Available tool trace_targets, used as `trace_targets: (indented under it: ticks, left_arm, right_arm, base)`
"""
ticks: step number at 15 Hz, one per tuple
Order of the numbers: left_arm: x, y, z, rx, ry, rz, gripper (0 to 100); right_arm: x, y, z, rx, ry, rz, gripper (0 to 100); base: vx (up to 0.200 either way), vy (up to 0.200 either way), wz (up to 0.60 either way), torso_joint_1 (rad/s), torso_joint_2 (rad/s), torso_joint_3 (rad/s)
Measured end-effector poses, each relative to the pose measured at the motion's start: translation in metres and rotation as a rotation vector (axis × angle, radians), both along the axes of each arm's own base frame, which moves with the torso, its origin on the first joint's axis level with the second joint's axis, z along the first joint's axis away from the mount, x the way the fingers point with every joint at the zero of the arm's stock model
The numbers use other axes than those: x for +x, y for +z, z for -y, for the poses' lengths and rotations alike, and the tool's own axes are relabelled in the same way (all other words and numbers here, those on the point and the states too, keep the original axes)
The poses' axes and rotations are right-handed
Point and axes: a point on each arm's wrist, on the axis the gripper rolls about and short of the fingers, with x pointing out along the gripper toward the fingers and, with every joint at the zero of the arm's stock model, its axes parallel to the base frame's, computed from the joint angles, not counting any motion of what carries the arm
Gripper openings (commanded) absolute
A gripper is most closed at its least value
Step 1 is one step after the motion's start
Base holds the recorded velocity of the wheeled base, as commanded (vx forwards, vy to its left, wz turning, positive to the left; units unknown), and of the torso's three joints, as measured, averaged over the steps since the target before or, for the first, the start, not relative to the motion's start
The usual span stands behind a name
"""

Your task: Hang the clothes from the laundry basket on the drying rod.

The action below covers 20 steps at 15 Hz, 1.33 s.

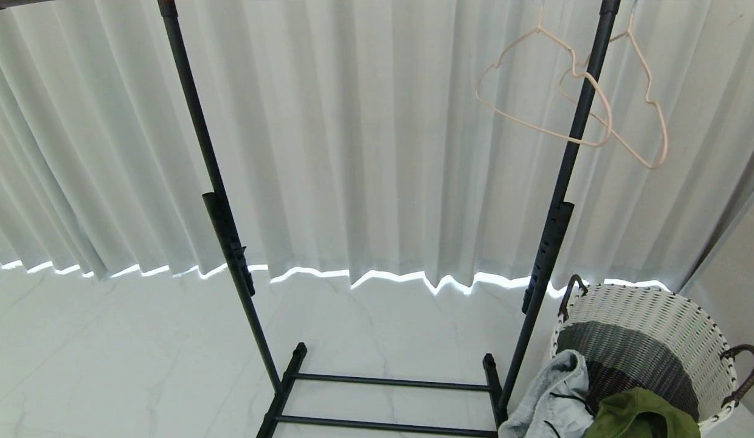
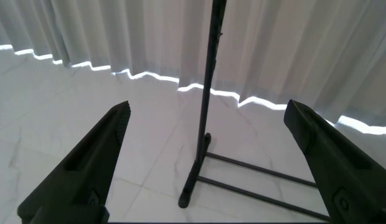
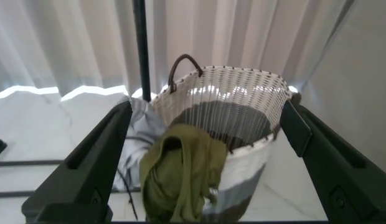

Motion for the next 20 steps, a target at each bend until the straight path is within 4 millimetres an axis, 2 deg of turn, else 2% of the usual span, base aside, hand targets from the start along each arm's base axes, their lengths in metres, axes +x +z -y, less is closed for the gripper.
trace_targets:
  ticks: [5, 7, 10, 12, 14, 16, 20]
  left_arm:
    - [0.0, 0.0, 0.0, 0.004, 0.0, -0.001, 100]
    - [0.0, 0.0, 0.0, 0.004, 0.0, 0.0, 100]
    - [0.0, 0.0, 0.0, 0.005, 0.0, -0.001, 100]
    - [0.0, 0.0, 0.0, 0.006, 0.0, -0.001, 100]
    - [0.0, 0.0, 0.0, 0.003, 0.0, 0.0, 100]
    - [0.0, 0.0, 0.0, 0.001, 0.0, 0.0, 100]
    - [0.0, 0.0, 0.0, 0.0, 0.001, 0.0, 100]
  right_arm:
    - [0.0, 0.0, 0.0, -0.001, 0.008, 0.0, 100]
    - [-0.001, 0.004, -0.002, 0.005, 0.069, 0.027, 100]
    - [-0.013, 0.039, -0.003, -0.026, 0.158, 0.092, 100]
    - [-0.012, 0.056, -0.003, -0.096, 0.189, 0.031, 100]
    - [0.0, 0.065, -0.003, -0.196, 0.203, -0.062, 100]
    - [0.022, 0.068, -0.003, -0.331, 0.197, -0.217, 100]
    - [0.068, 0.044, -0.002, -0.589, 0.221, -0.631, 100]
  base:
    - [0.0, 0.0, 0.0, 0.0, 0.0, 0.0]
    - [0.0, 0.0, 0.0, 0.0, 0.0, 0.0]
    - [0.0, 0.0, 0.0, 0.0, 0.0, 0.0]
    - [0.0, 0.0, 0.0, 0.0, 0.0, 0.0]
    - [0.0, 0.0, 0.0, 0.0, 0.0, 0.0]
    - [0.0, 0.0, 0.0, 0.0, 0.0, 0.0]
    - [0.0, 0.0, 0.0, 0.0, 0.0, 0.0]
